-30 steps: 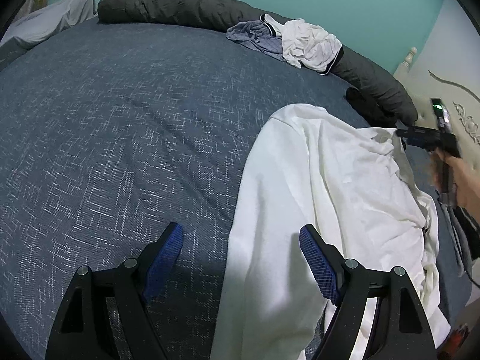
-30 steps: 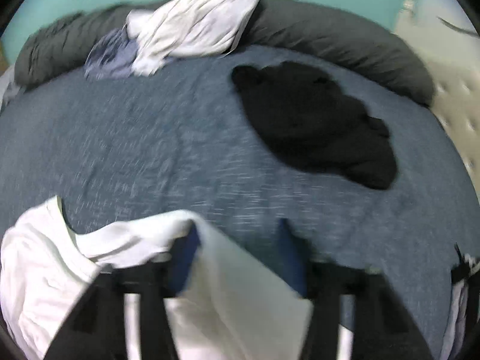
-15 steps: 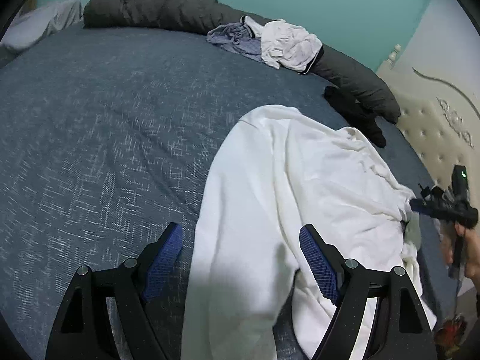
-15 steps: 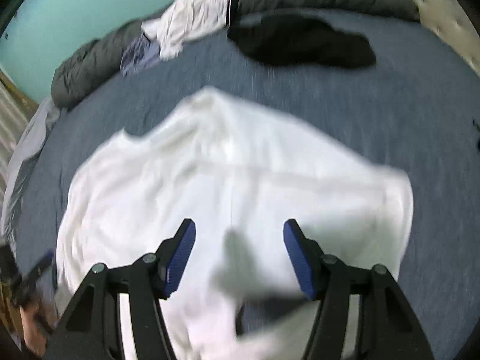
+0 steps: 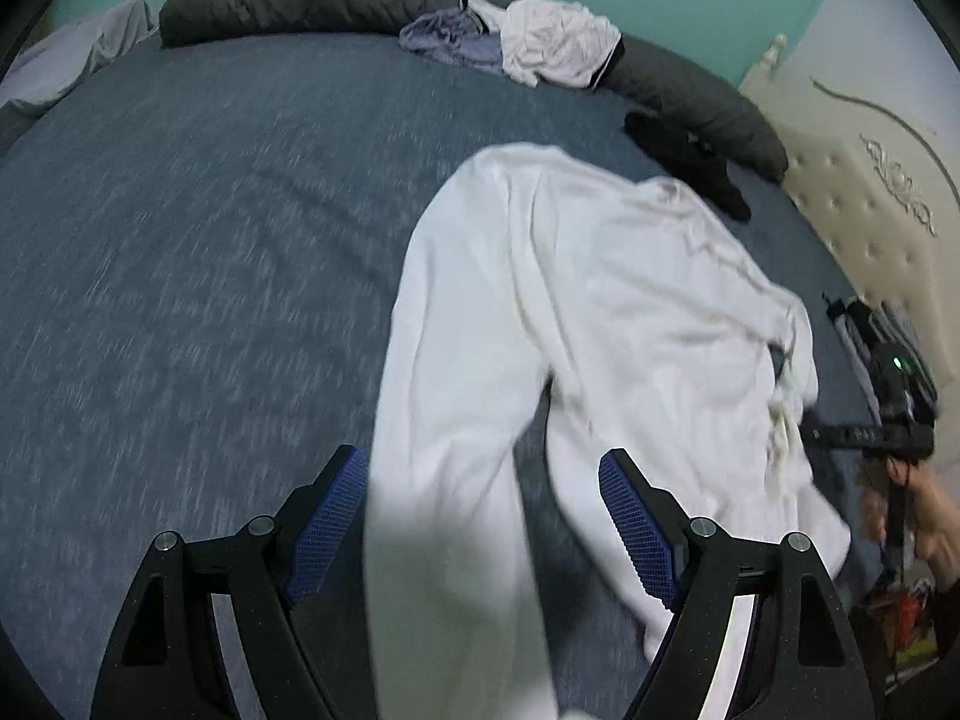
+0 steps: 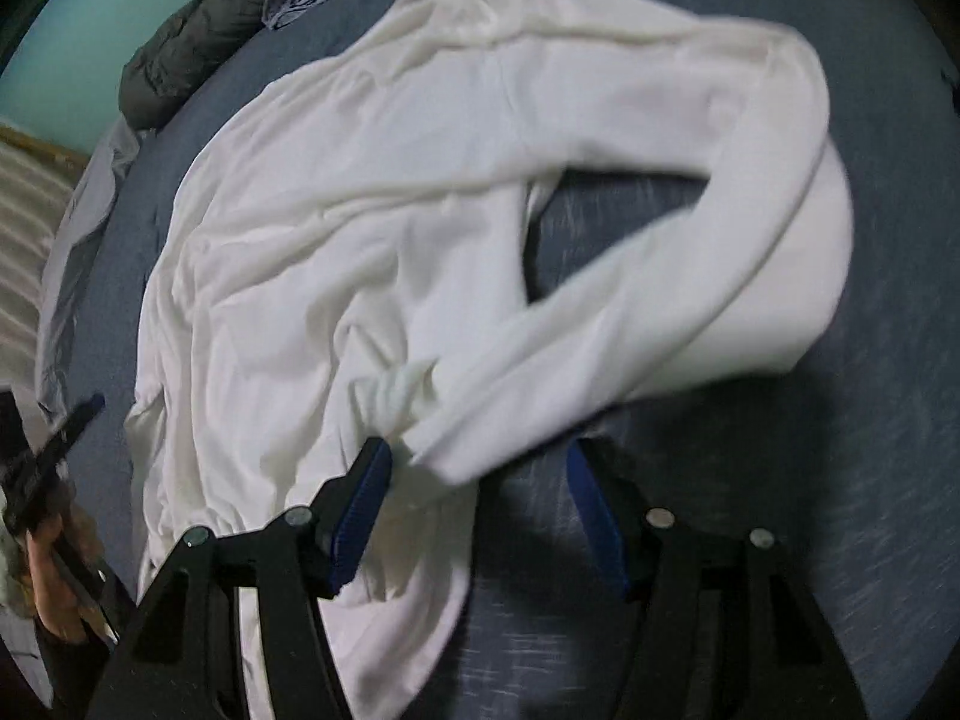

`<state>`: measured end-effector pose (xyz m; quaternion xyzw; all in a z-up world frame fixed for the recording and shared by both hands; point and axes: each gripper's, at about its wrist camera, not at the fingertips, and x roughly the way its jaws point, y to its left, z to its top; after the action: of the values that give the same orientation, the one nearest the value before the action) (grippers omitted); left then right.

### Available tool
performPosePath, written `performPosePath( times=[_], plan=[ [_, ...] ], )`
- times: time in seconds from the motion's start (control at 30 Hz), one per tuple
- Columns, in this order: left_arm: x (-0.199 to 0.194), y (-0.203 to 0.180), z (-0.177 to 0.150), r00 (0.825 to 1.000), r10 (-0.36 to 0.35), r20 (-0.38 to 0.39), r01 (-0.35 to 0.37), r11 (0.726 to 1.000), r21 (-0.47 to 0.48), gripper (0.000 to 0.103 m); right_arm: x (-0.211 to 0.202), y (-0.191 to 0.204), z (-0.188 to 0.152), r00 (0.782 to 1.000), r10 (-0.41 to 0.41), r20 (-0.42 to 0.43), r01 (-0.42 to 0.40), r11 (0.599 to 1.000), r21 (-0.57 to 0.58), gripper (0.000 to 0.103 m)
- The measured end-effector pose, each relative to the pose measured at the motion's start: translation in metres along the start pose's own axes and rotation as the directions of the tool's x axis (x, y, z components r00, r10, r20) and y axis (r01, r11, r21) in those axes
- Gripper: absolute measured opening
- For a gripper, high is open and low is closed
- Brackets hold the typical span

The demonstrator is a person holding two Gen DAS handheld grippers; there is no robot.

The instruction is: Fold clothes

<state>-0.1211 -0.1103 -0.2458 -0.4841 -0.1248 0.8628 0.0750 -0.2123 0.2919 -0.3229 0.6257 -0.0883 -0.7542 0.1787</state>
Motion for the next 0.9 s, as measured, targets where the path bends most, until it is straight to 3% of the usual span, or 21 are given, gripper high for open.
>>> performPosePath(
  times=[0.1,0.2,0.33,0.47,0.6,0.83,0.9],
  plan=[
    [-0.012,0.01,-0.018,0.999,0.034,-0.03,-0.034,0.999,0.0,0.083,0.006,-0.004,-0.003,1.0,0.028,0.013,-0.028,0.999,0.034,0.061],
    [-0.015,0.02,-0.033,0.996,0.06,-0.06,-0.061,0.998,-0.012,0.083,0.002,-0.006,-0.004,0.998,0.054,0.042,-0.055,0.998,0.022,0.028],
    [-0.016,0.029,-0.045,0.995,0.059,-0.08,-0.062,0.998,-0.034,0.083,-0.015,-0.008,-0.007,0.996,0.037,0.086,-0.037,0.999,0.0,0.006],
    [-0.013,0.034,-0.051,0.994,0.037,-0.102,-0.044,0.997,-0.068,0.083,-0.045,-0.018,-0.009,0.99,-0.021,0.138,0.027,0.999,-0.039,0.004],
    [-0.01,0.028,-0.06,0.989,0.024,-0.147,-0.03,0.999,-0.041,0.083,-0.087,-0.05,-0.01,0.974,-0.111,0.196,0.12,0.992,-0.034,0.003],
    [-0.009,0.019,-0.076,0.982,0.026,-0.188,-0.025,1.0,0.007,0.077,-0.14,-0.098,-0.004,0.91,-0.331,0.251,0.349,0.937,-0.029,0.003],
    [-0.008,0.016,-0.079,0.979,0.022,-0.201,-0.019,1.0,0.019,0.069,-0.152,-0.119,-0.006,0.9,-0.36,0.244,0.368,0.93,0.015,0.004]
  ],
)
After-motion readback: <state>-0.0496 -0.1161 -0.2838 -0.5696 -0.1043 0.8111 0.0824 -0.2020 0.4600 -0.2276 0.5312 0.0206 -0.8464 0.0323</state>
